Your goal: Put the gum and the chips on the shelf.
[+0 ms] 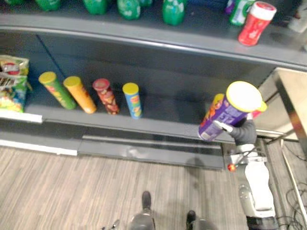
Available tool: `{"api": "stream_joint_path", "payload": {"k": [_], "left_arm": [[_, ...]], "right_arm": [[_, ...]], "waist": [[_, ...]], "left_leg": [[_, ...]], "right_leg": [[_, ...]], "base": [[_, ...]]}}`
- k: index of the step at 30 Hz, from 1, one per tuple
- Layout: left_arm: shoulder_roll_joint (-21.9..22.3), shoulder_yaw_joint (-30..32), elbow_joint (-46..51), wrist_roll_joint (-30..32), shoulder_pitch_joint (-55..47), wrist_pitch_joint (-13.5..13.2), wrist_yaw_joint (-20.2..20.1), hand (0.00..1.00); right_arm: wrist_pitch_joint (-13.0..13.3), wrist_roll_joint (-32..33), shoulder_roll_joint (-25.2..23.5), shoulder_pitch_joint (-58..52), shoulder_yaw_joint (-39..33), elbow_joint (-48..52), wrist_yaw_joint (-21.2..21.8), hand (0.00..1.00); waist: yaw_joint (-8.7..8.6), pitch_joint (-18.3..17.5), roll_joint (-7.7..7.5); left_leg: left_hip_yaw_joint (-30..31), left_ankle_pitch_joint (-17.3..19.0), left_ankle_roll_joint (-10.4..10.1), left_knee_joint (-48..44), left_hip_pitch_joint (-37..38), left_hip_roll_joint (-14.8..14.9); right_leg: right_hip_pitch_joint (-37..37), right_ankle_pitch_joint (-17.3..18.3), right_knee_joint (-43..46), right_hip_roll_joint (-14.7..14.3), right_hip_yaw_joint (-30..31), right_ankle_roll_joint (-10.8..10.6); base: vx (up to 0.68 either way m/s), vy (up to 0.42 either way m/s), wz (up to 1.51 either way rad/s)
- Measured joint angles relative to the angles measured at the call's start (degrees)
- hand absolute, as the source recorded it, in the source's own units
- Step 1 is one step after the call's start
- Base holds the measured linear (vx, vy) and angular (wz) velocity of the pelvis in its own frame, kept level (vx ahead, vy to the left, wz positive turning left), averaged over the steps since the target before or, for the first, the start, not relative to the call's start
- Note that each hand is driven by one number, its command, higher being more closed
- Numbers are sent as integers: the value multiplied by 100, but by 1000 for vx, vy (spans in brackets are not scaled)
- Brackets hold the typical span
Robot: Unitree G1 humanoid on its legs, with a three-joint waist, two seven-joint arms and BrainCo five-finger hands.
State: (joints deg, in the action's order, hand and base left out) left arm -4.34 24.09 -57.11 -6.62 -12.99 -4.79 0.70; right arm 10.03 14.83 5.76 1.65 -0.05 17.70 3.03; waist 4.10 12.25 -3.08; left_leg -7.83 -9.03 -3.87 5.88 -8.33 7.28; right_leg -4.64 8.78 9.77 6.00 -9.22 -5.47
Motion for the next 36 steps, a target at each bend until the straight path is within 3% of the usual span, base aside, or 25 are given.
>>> {"api": "stream_joint_path", "payload": {"k": [3, 9, 16, 22, 28, 32, 36], "left_arm": [[36, -17, 3, 0, -5, 1, -63, 0], [35, -195, 15, 3, 190, -3, -101, 0], [22, -354, 12, 34, 202, -6, -100, 0], [-34, -589, 2, 131, 195, -7, -100, 0], [-54, -850, 78, 284, 251, -19, 69, 0], [-73, -1143, 455, 240, 345, -30, 277, 0], [-32, -1562, 1292, 4, 538, -226, 321, 0]], "right_arm": [[0, 151, 6, -109, -78, 4, -1, 100], [-2, 160, 0, -377, -415, -4, -10, 100], [-3, 73, -11, -519, -404, -50, -16, 100], [-11, -295, -9, -544, -379, -528, -178, 100], [-20, -608, -15, -321, 69, -997, -438, 100], [-107, -764, -133, 190, 391, -1502, -597, 100], [-146, -861, -236, 1034, 562, -1924, -786, 100]], "waist": [[-33, -15, 24], [-91, -26, 36], [-175, -41, 49], [-224, -114, 148], [-213, -175, 172], [-16, -157, 202], [132, 53, 347]], "left_leg": [[283, -101, -130, -1, -167, 89], [675, -164, -144, -18, -244, 87], [547, -96, -161, -1, -108, 13], [432, -56, -168, 0, -62, 12], [386, -87, -131, -4, -235, 0], [424, -125, -92, -37, -303, -34], [622, -234, -40, -42, -558, -140]], "right_leg": [[8, 27, -10, -135, -312, 65], [224, 72, -74, -199, -726, 133], [368, 70, -189, -93, -638, 124], [332, 35, -264, -73, -545, 66], [164, 8, -243, -52, -498, 31], [78, 7, -147, -15, -535, 21], [-245, 168, 272, 113, -686, -5]], "base": [[66, -124, 44], [102, -69, 32], [3, 15, -3], [-53, 20, -11], [34, 3, -4], [55, -6, 7], [-26, 16, 25]]}}
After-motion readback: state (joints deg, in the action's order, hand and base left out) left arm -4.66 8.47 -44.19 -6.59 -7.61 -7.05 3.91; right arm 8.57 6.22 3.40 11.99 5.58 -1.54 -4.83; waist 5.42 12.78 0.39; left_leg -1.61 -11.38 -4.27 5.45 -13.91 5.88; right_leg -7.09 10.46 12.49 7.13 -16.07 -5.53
